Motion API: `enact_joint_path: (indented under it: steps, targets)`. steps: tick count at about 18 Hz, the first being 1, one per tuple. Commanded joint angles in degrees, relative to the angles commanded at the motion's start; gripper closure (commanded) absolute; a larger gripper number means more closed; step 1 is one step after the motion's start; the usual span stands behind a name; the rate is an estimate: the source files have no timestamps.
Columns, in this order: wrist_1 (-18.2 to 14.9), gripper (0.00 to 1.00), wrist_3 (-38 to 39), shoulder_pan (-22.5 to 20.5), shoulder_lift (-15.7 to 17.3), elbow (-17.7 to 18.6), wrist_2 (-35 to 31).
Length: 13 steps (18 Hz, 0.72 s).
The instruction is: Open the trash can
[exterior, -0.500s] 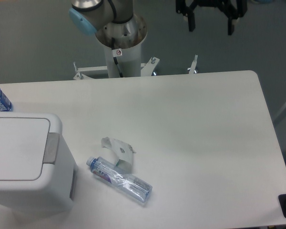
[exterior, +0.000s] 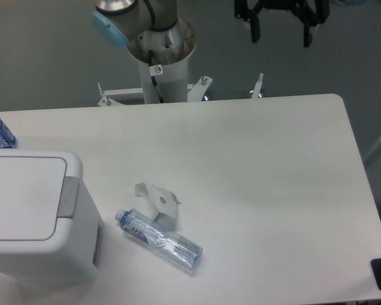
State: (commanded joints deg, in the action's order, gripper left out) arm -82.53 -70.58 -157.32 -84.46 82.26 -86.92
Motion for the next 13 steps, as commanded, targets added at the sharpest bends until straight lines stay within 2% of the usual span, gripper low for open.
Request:
enact_joint_path:
  steps: [3, 6, 8, 13]
  targets:
    - [2.2, 0.0, 14.4, 1.1, -1.3, 0.1, 0.4]
    - [3.3, 0.0, 26.8, 6.9, -3.6, -0.4, 0.2]
    - [3.6, 0.0, 32.6, 8.4, -4.3, -0.3, 0.4]
    - [12.7, 0.0, 52.3, 15.3, -7.2, 0.0, 2.7]
